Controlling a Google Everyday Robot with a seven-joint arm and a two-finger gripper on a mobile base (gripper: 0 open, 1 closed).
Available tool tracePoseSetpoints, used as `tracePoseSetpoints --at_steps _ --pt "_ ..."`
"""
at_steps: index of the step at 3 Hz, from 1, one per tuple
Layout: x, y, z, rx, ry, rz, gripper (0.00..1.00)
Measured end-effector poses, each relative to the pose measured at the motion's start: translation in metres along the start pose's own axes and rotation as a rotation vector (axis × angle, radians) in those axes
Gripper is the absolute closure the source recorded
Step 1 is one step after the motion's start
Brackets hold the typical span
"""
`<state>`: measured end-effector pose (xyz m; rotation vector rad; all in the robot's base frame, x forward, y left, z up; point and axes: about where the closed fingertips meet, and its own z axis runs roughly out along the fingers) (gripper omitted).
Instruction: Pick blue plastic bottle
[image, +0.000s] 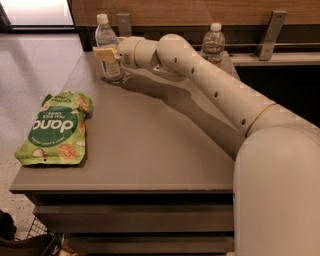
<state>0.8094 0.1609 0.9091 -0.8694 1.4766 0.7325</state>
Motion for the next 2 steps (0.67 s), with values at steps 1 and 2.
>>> tracePoseSetpoints --at_steps 1,2 --pt "-0.004 0.001 0.000 -0.006 0.000 -0.004 1.00" --pt "-0.029 0.010 0.003 -0.053 0.000 -0.032 1.00"
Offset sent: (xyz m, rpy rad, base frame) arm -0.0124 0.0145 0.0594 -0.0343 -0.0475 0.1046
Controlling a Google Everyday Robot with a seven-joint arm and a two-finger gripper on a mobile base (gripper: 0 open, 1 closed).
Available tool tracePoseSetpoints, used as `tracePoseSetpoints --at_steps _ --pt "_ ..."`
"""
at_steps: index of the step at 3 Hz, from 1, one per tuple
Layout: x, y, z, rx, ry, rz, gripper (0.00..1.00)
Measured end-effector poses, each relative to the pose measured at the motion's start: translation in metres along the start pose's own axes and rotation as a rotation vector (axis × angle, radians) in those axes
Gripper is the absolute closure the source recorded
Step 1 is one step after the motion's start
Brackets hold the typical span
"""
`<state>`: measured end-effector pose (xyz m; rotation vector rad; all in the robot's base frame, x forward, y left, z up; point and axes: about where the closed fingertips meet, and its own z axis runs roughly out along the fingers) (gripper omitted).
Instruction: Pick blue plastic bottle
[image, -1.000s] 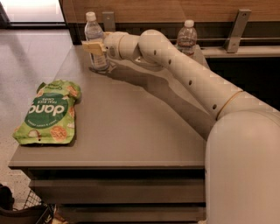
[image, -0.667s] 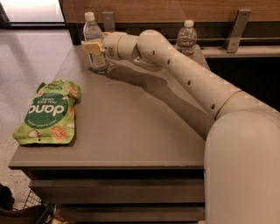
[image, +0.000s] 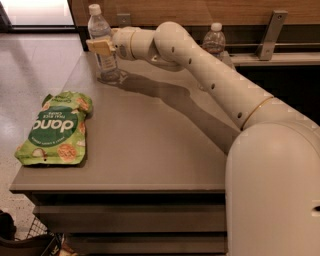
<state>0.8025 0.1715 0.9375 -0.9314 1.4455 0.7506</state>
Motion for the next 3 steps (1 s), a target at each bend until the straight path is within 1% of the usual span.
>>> tracePoseSetpoints --at_steps 1,2,3 --pt "-0.053 0.012 0.000 -0.019 0.025 -0.089 1.00" --pt "-0.088 0.019 -0.007 -0.011 0.028 -0.155 1.00" --pt "-0.111 0.024 -0.017 0.006 0.000 -0.209 1.00"
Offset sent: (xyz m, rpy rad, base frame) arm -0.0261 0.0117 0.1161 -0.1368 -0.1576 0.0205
